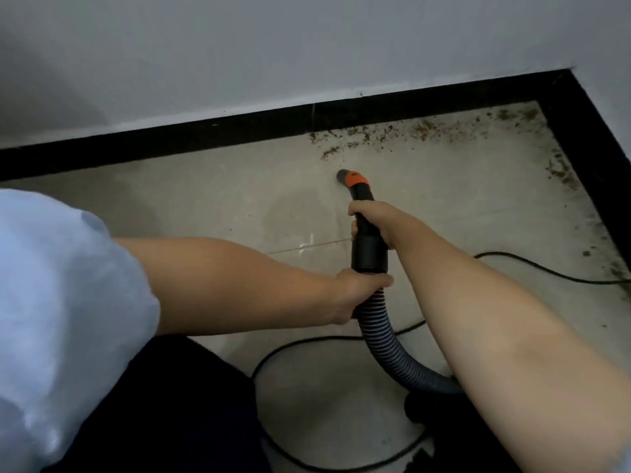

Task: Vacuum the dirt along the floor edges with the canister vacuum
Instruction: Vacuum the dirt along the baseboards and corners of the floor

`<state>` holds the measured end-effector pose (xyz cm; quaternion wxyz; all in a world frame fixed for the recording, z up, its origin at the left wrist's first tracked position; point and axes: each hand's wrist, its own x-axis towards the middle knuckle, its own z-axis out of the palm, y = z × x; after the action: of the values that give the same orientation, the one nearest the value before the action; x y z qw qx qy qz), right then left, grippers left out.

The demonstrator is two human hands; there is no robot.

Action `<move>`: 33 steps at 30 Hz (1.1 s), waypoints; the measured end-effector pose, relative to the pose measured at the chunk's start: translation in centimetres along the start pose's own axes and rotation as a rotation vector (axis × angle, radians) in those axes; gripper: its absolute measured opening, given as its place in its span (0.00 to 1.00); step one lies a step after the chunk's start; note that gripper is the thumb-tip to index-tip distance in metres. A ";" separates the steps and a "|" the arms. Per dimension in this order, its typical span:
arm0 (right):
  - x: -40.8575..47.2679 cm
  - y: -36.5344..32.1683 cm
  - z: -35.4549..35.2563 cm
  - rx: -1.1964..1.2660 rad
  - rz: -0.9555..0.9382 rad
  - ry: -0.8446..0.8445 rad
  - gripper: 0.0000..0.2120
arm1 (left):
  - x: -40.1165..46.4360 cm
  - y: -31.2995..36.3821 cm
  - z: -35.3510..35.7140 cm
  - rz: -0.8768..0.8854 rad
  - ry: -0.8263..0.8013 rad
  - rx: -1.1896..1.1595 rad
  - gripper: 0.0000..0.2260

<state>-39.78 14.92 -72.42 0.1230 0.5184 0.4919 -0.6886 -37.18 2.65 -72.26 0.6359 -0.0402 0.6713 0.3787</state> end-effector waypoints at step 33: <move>3.6 -0.8 -11.0 0.085 -0.047 0.159 0.05 | 5.9 3.9 9.3 0.044 -0.035 -0.312 0.06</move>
<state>-35.39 25.35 -74.69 0.0452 0.5643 0.4824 -0.6684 -32.71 13.11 -74.78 0.6251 -0.1171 0.5939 0.4927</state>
